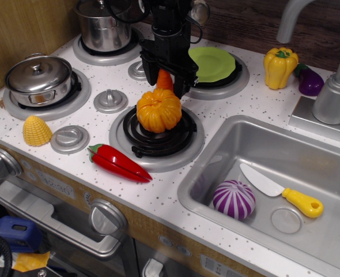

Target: Put carrot on plate

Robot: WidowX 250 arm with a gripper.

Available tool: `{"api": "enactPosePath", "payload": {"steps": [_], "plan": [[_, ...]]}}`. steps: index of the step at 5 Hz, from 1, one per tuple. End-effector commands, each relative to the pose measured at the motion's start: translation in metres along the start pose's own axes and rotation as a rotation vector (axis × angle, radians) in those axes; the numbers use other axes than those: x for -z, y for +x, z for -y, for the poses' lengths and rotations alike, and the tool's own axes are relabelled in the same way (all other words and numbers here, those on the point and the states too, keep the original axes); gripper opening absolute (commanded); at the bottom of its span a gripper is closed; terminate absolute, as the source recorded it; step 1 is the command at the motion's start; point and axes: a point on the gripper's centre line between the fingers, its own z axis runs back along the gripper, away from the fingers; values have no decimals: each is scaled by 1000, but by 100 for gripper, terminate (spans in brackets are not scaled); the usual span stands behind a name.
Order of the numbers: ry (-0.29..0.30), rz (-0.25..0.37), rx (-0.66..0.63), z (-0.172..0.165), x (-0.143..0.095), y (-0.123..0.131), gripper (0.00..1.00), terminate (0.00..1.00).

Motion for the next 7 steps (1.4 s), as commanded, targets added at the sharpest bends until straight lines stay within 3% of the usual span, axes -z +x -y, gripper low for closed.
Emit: {"api": "enactPosePath", "payload": {"steps": [1,2,4,7], "plan": [[24,39,-20,-9,-15,4,0,0],[53,58,-20,-10,-21,4,0,0],[139,134,0,-21,-54,28,0,0],[191,284,55,-6,-75,63,0,0]]}}
